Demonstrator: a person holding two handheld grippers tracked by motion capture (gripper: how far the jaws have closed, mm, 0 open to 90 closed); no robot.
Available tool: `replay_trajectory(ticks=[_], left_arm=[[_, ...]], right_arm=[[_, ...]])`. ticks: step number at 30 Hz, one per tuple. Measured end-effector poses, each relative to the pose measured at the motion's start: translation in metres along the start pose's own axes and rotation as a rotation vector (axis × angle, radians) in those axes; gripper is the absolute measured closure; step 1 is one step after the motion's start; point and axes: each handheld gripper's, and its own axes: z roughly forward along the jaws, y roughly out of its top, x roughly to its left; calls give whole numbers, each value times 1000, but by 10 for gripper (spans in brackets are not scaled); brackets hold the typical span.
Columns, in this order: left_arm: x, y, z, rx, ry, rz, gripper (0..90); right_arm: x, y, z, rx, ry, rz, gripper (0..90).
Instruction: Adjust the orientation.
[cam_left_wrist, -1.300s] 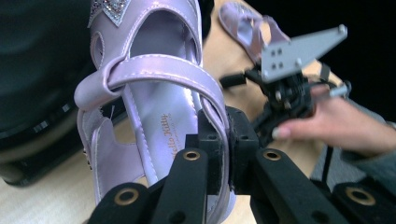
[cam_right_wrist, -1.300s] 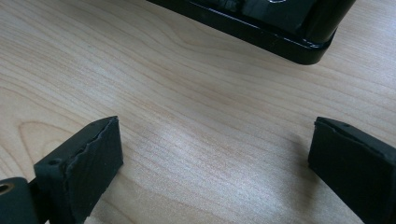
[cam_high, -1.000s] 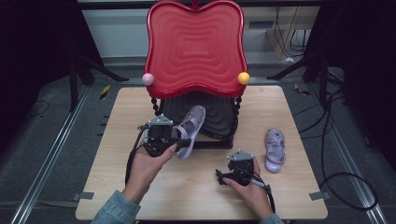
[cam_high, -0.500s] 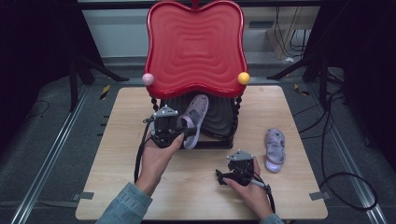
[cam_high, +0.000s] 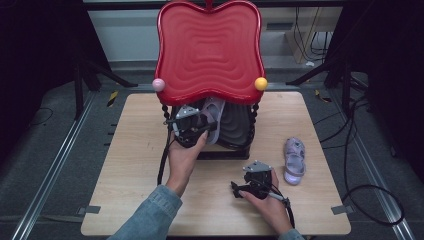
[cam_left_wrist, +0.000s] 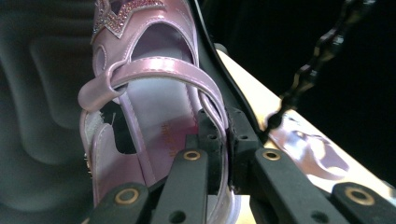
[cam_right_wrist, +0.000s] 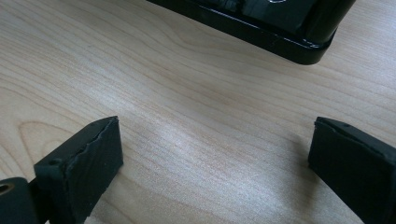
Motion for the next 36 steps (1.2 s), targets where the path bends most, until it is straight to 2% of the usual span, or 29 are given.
replay_trajectory(ticks=[8,10,14,16,22,25,29,36], left_arm=[[5,-1,10,-70,99,7,861],[7,-1,12,-75,111,13,861],[11,-4,14,-94,167,35,861],[15,-5,14,-89,185,41,861],[20,-12,16,-99,202,2,861],[23,-14,17,-95,215,10,862],[21,-15,18,-102,219,12,861],[17,-14,14,-133,227,11,862]], right_arm=[[0,0,0,0,1,1,33],[0,0,0,-1,1,0,33],[0,0,0,-1,2,2,33],[0,0,0,-1,0,0,33],[0,0,0,-2,2,2,33],[0,0,0,-2,2,1,33],[0,0,0,-2,3,0,33],[0,0,0,-1,3,0,33]])
